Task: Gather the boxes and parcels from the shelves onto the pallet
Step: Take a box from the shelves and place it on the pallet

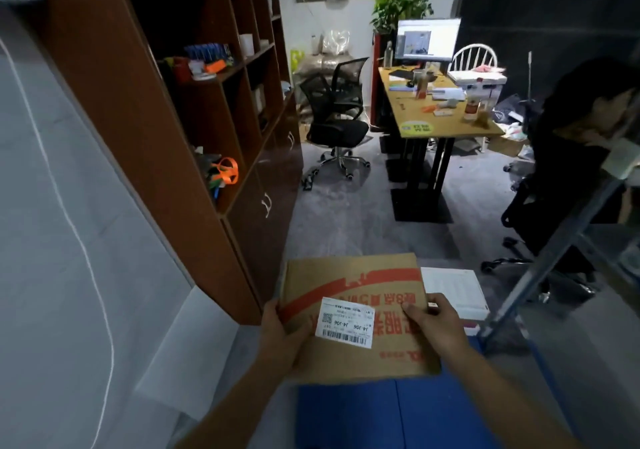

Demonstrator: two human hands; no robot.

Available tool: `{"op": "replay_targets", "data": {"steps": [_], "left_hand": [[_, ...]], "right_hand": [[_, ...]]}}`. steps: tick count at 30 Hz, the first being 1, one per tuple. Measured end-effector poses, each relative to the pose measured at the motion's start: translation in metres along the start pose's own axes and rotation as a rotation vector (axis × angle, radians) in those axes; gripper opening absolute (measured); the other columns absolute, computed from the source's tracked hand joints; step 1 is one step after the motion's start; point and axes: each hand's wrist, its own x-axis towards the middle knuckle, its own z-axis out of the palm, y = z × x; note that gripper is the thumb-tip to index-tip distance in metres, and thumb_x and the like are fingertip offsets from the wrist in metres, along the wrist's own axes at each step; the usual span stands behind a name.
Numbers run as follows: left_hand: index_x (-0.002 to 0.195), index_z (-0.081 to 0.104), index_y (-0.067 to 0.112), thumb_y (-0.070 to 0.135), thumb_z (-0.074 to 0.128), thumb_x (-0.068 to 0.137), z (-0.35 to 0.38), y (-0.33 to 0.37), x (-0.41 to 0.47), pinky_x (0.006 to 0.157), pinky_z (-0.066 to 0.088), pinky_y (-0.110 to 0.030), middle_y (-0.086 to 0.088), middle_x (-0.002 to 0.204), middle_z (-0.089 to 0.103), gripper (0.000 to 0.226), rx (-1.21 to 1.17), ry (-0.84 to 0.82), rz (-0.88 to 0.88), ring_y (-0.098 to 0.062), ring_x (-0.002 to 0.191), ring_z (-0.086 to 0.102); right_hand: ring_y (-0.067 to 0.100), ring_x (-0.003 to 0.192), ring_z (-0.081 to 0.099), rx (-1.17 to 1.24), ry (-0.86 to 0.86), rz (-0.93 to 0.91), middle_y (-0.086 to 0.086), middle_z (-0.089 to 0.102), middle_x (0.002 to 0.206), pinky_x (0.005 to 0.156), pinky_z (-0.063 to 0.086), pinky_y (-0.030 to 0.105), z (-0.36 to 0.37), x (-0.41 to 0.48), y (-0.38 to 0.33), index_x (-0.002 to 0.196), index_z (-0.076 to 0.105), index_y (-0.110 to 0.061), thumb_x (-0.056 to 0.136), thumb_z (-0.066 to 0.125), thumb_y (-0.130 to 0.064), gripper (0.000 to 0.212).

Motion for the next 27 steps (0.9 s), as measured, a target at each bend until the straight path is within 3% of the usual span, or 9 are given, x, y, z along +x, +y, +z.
{"op": "replay_targets", "data": {"steps": [3, 8, 11, 14, 16, 19, 21, 24, 27], "left_hand": [[0.145, 0.025, 0.017, 0.026, 0.076, 0.080, 0.011, -0.018, 0.065, 0.095, 0.043, -0.033, -0.004, 0.133, 0.047, 0.083, 0.034, -0.016, -0.067, -0.022, 0.119, 0.050], [0.141, 0.030, 0.016, 0.021, 0.081, 0.074, 0.035, -0.063, 0.162, 0.104, 0.042, -0.047, -0.008, 0.133, 0.047, 0.084, 0.070, -0.072, -0.121, -0.025, 0.122, 0.049], [0.144, 0.027, 0.016, 0.026, 0.081, 0.075, 0.052, -0.106, 0.209, 0.108, 0.039, -0.048, -0.008, 0.140, 0.042, 0.088, 0.131, -0.117, -0.162, -0.025, 0.129, 0.044], [0.145, 0.026, 0.013, 0.027, 0.081, 0.076, 0.073, -0.157, 0.244, 0.108, 0.038, -0.046, -0.008, 0.142, 0.041, 0.089, 0.174, -0.150, -0.212, -0.026, 0.130, 0.043], [0.142, 0.027, 0.013, 0.022, 0.080, 0.077, 0.090, -0.196, 0.261, 0.105, 0.042, -0.044, -0.008, 0.137, 0.043, 0.085, 0.163, -0.165, -0.273, -0.024, 0.125, 0.046], [0.129, 0.031, 0.017, 0.013, 0.078, 0.078, 0.120, -0.260, 0.278, 0.094, 0.049, -0.040, -0.007, 0.127, 0.047, 0.070, 0.155, -0.166, -0.358, -0.020, 0.112, 0.051], [0.124, 0.032, 0.021, 0.011, 0.077, 0.078, 0.140, -0.307, 0.291, 0.091, 0.052, -0.041, -0.004, 0.122, 0.049, 0.064, 0.150, -0.148, -0.401, -0.020, 0.109, 0.053], [0.123, 0.033, 0.024, 0.015, 0.076, 0.079, 0.172, -0.383, 0.310, 0.085, 0.054, -0.038, 0.002, 0.115, 0.052, 0.062, 0.152, -0.150, -0.455, -0.018, 0.105, 0.056], [0.116, 0.036, 0.034, 0.023, 0.072, 0.085, 0.205, -0.449, 0.333, 0.065, 0.053, -0.020, 0.012, 0.104, 0.057, 0.049, 0.141, -0.168, -0.484, -0.007, 0.092, 0.061]], "right_hand": [[0.011, 0.074, 0.065, -0.044, 0.017, 0.038, -0.005, 0.065, 0.086, 0.060, 0.049, 0.023, 0.028, 0.053, 0.007, 0.095, 0.051, -0.018, 0.086, 0.072, -0.022, 0.023], [0.027, 0.092, 0.062, -0.084, 0.036, 0.157, 0.007, 0.061, 0.103, 0.082, 0.054, 0.043, 0.072, 0.131, 0.045, 0.114, 0.050, -0.008, 0.086, 0.071, -0.018, 0.036], [0.032, 0.092, 0.064, -0.077, 0.059, 0.247, 0.014, 0.064, 0.103, 0.076, 0.052, 0.040, 0.093, 0.170, 0.084, 0.110, 0.053, -0.004, 0.085, 0.070, -0.007, 0.031], [0.025, 0.084, 0.063, -0.139, 0.089, 0.311, 0.011, 0.065, 0.100, 0.068, 0.049, 0.033, 0.113, 0.206, 0.138, 0.109, 0.056, -0.007, 0.084, 0.072, -0.012, 0.030], [0.018, 0.078, 0.062, -0.156, 0.093, 0.358, 0.009, 0.065, 0.098, 0.062, 0.048, 0.030, 0.124, 0.227, 0.180, 0.110, 0.057, -0.009, 0.084, 0.072, -0.015, 0.031], [0.023, 0.082, 0.063, -0.190, 0.064, 0.417, 0.004, 0.064, 0.090, 0.075, 0.054, 0.041, 0.142, 0.255, 0.250, 0.103, 0.061, -0.014, 0.086, 0.071, -0.017, 0.020], [0.027, 0.081, 0.066, -0.227, 0.010, 0.434, 0.007, 0.067, 0.086, 0.076, 0.055, 0.044, 0.152, 0.276, 0.298, 0.093, 0.063, -0.016, 0.087, 0.070, -0.019, 0.010], [0.027, 0.081, 0.067, -0.290, -0.015, 0.463, 0.012, 0.068, 0.091, 0.069, 0.053, 0.036, 0.166, 0.312, 0.371, 0.104, 0.062, -0.007, 0.087, 0.069, -0.021, 0.023], [0.027, 0.082, 0.067, -0.276, -0.004, 0.482, 0.010, 0.068, 0.093, 0.065, 0.052, 0.034, 0.179, 0.347, 0.436, 0.108, 0.060, -0.009, 0.086, 0.068, -0.021, 0.026]]}}
